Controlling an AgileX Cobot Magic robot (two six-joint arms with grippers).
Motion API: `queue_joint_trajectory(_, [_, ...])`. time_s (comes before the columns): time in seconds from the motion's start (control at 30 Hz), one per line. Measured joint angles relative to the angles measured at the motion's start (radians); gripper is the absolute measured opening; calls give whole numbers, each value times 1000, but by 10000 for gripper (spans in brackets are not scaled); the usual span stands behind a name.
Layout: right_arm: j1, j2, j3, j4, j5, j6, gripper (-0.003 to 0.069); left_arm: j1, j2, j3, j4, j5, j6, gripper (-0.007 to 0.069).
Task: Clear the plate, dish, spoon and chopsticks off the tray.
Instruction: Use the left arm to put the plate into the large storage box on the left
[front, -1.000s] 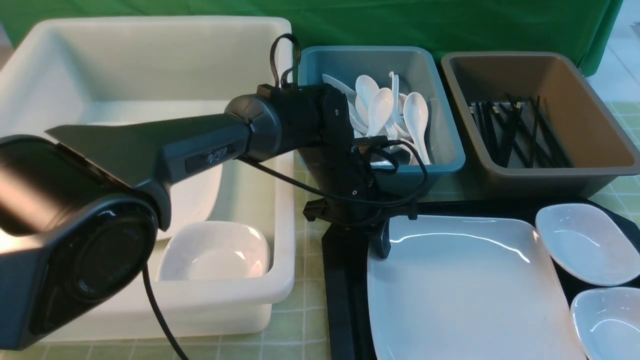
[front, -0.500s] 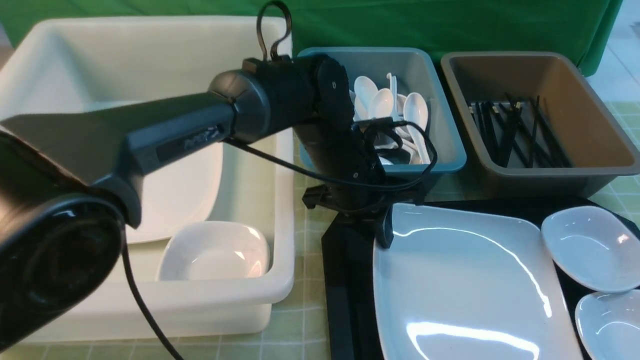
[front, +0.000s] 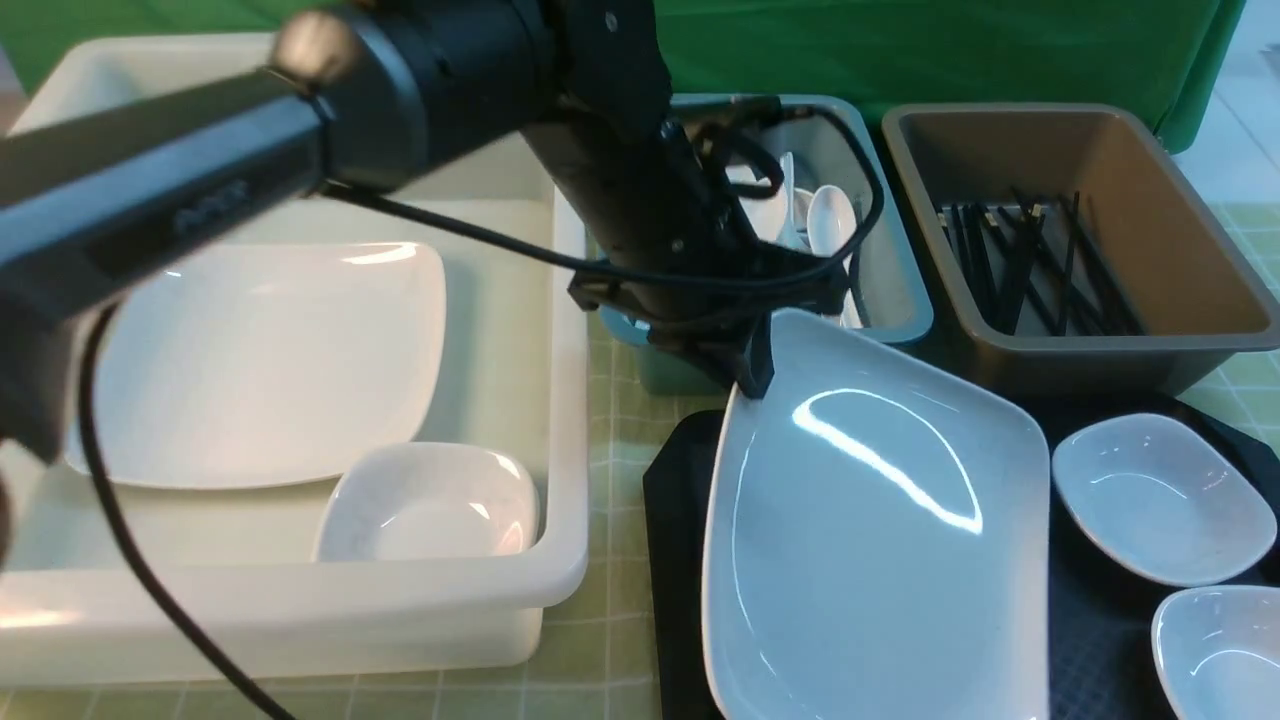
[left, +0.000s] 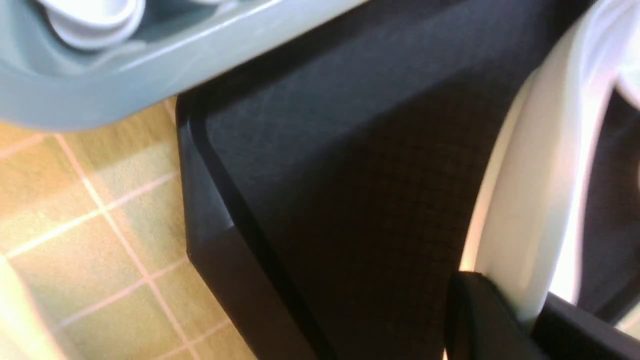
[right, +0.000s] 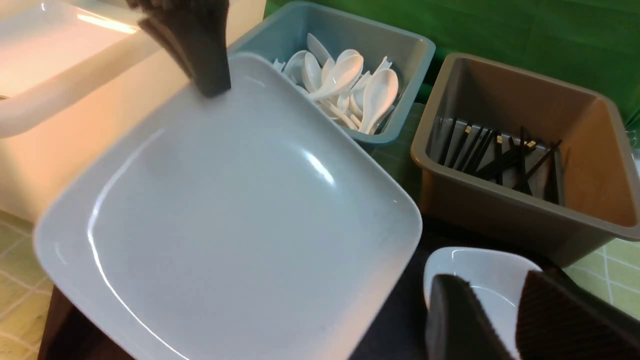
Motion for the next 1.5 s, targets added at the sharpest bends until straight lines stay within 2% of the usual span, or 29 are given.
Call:
queue_joint_trajectory(0.43, [0, 0, 0, 0, 0, 0, 193, 2, -142, 1, 13, -5, 8, 7])
queue_joint_trajectory(0.57, [0, 0, 0, 0, 0, 0, 197, 36, -159, 1, -22, -20, 8, 7])
queue_joint_trajectory(0.7, [0, 0, 0, 0, 0, 0, 199, 128, -208, 3, -85, -41, 7, 7])
queue_joint_trajectory(0.83, [0, 0, 0, 0, 0, 0, 199, 275, -283, 4, -129, -37, 20, 7])
queue_joint_trajectory(0.87, [0, 0, 0, 0, 0, 0, 199, 284, -283, 4, -132, -35, 21, 7])
queue_joint_trajectory(0.93, [0, 0, 0, 0, 0, 0, 199, 412, -333, 4, -172, -11, 43, 7])
queue_joint_trajectory(1.0, [0, 0, 0, 0, 0, 0, 199, 481, -358, 4, -190, 10, 49, 7])
queue_joint_trajectory(1.23, [0, 0, 0, 0, 0, 0, 200, 938, -411, 17, -266, 129, 117, 7])
queue_joint_trajectory(1.37, [0, 0, 0, 0, 0, 0, 200, 1060, -413, 100, -287, 118, 134, 7])
queue_joint_trajectory(1.5, [0, 0, 0, 0, 0, 0, 200, 1089, -417, 234, -291, 59, 149, 7])
